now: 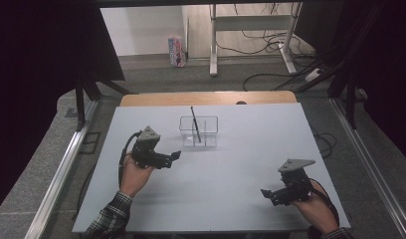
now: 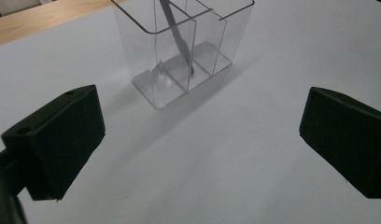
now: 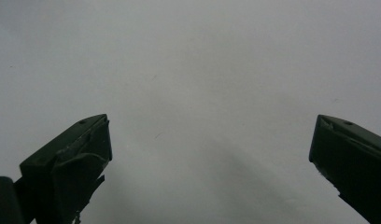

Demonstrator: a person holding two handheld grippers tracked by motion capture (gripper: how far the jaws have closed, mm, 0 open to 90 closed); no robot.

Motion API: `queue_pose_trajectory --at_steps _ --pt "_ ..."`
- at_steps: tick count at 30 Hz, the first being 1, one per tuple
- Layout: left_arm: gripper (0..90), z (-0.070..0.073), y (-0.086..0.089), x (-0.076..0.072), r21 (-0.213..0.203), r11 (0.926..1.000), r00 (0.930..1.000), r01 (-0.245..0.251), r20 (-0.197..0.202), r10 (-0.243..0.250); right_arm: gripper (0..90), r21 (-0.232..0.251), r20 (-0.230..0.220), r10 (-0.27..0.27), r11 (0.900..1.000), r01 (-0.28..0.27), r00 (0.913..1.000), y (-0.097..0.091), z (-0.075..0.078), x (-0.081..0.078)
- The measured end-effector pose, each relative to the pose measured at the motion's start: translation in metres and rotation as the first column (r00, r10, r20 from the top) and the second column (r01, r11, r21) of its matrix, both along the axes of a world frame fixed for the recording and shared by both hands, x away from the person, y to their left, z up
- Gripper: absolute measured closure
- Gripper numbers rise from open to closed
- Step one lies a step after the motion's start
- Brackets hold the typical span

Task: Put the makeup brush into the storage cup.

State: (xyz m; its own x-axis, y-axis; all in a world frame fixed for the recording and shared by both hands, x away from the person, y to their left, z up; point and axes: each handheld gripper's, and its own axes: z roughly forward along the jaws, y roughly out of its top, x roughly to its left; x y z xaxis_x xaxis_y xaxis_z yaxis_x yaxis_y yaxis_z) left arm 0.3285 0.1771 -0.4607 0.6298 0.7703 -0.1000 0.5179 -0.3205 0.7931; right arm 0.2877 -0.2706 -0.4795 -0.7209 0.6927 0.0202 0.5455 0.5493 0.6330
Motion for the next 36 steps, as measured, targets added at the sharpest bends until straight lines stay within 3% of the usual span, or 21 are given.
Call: queue_pose_trajectory --at_steps 36 --pt "0.6 -0.009 0.021 -0.037 -0.019 0.9995 0.9996 -0.027 -0.009 0.026 0.0 0.040 0.016 -0.026 0.9989 0.025 0.9995 -0.004 0.004 0.001"
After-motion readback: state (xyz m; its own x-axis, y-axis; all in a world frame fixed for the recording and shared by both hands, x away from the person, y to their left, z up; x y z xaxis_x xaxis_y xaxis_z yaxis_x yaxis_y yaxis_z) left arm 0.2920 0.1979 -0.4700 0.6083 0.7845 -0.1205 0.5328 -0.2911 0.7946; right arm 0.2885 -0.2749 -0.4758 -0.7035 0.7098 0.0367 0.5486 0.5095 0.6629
